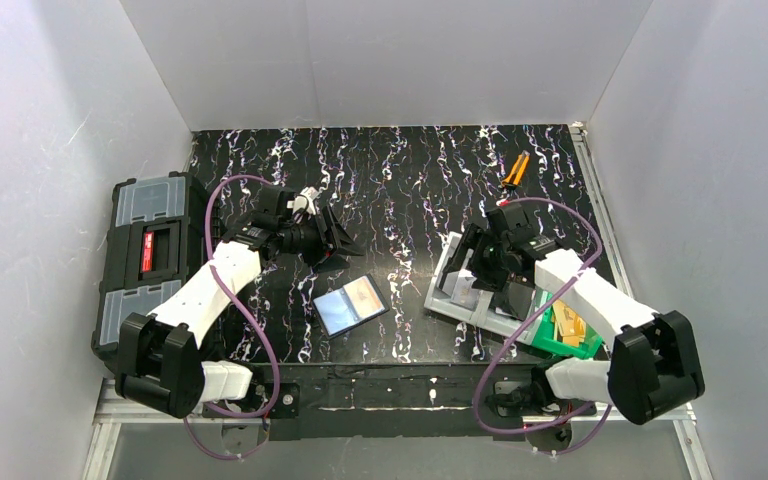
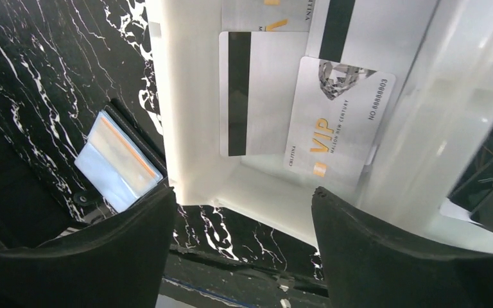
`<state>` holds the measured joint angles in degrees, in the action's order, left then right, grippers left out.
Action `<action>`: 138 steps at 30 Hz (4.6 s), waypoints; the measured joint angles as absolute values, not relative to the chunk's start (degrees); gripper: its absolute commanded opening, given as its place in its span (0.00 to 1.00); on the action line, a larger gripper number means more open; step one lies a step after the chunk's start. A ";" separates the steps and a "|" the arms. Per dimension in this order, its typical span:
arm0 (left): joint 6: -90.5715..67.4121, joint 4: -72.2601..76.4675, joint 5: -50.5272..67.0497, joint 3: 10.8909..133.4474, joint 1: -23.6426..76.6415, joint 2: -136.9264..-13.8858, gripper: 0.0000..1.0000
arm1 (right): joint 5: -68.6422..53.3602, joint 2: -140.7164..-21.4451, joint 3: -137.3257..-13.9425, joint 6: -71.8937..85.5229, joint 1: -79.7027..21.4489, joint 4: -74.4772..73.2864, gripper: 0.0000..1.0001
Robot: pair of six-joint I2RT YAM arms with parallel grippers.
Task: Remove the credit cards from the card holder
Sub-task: Place the credit card in the storage box, then remove the credit card from the card holder.
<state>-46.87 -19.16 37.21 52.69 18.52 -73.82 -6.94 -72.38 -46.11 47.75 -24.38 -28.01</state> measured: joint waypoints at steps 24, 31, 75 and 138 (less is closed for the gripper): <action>-43.99 -25.58 28.08 52.12 18.57 -73.82 0.56 | -0.03 -73.17 -60.45 42.30 -32.93 -37.58 0.95; -43.99 -26.68 24.56 48.25 18.57 -73.63 0.56 | -0.69 -85.32 -70.13 39.57 -41.71 -37.67 0.79; -46.54 -23.86 11.79 44.03 21.12 -86.72 0.07 | -0.10 -114.13 -84.12 33.67 -55.94 -39.13 0.54; -44.97 -26.98 9.41 42.63 23.38 -79.44 0.03 | -11.92 -106.52 -74.37 38.83 -48.12 -33.10 0.58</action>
